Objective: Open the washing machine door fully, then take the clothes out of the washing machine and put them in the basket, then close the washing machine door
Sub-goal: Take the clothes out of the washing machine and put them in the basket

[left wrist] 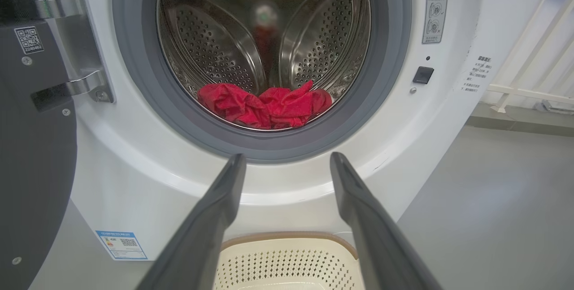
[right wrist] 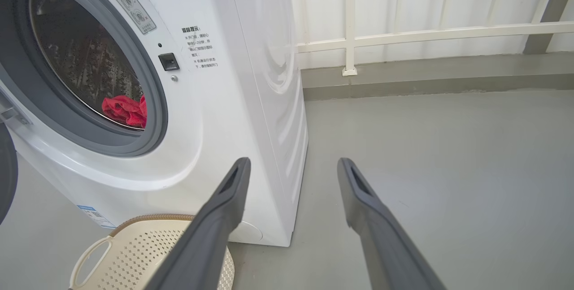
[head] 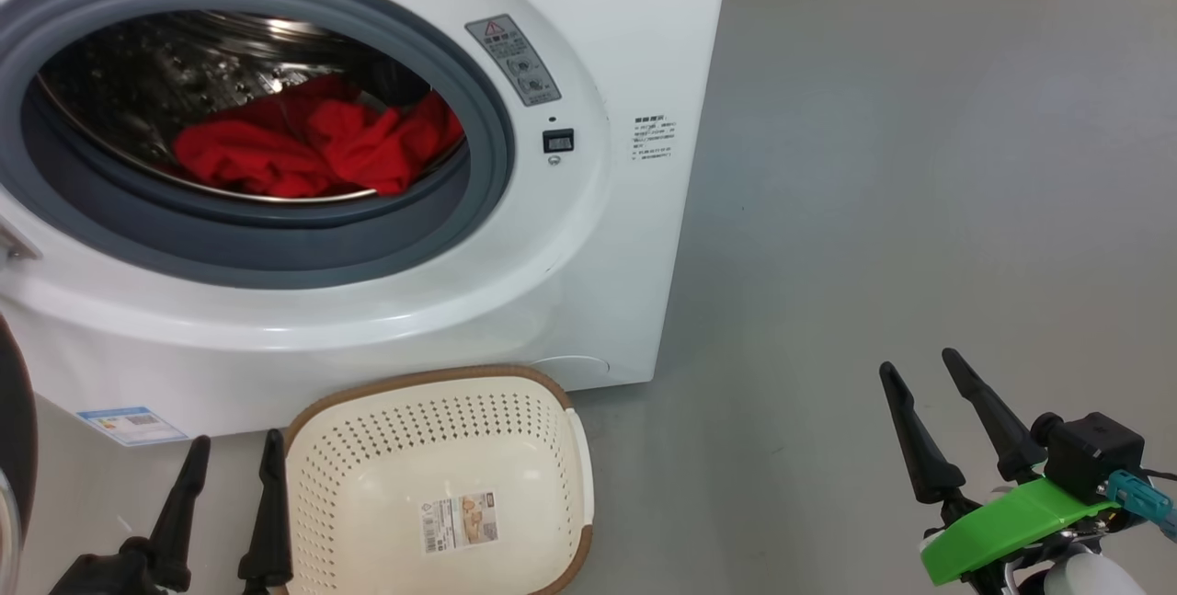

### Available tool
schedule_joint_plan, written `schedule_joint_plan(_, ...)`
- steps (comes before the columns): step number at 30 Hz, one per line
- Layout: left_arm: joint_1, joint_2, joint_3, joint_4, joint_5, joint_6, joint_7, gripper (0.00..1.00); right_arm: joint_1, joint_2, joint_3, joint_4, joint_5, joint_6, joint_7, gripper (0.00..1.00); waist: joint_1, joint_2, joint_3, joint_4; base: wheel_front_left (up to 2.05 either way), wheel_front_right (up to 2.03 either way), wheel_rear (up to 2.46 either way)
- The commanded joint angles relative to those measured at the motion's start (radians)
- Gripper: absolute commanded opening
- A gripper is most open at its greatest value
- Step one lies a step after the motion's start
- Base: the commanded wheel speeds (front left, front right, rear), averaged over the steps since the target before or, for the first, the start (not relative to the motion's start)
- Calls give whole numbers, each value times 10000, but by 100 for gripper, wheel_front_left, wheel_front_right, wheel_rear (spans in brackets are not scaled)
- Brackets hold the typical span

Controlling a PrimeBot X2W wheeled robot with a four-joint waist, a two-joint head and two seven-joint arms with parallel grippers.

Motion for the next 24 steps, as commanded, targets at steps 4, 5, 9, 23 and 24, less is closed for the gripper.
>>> schedule_joint_plan(4, -513, 147, 334, -12, 208, -56, -78, 100, -304, -99, 187, -299, -18, 63, -95, 100, 0, -1, 184, -8, 0, 0, 0)
schedule_joint_plan(5, -607, 169, 302, 49, 242, -56, -78, 100, -337, -93, 187, -308, -15, 63, -95, 100, 0, -1, 247, -14, 0, 0, 0)
schedule_joint_plan(9, -1096, 355, 48, 341, 451, -56, -78, 100, -466, -39, 221, -335, -16, 63, -95, 100, 0, -1, 528, -72, 0, 0, 0)
schedule_joint_plan(23, -5297, 992, -1045, 3383, 779, -56, 278, 100, -1181, 333, 268, -458, -2, 63, -95, 100, 0, -1, 2156, -380, 0, 0, 0)
schedule_joint_plan(24, -5662, 1050, -1094, 3596, 755, -56, 341, 100, -1257, 368, 270, -469, 1, 63, -95, 100, 0, -1, 2286, -413, 0, 0, 0)
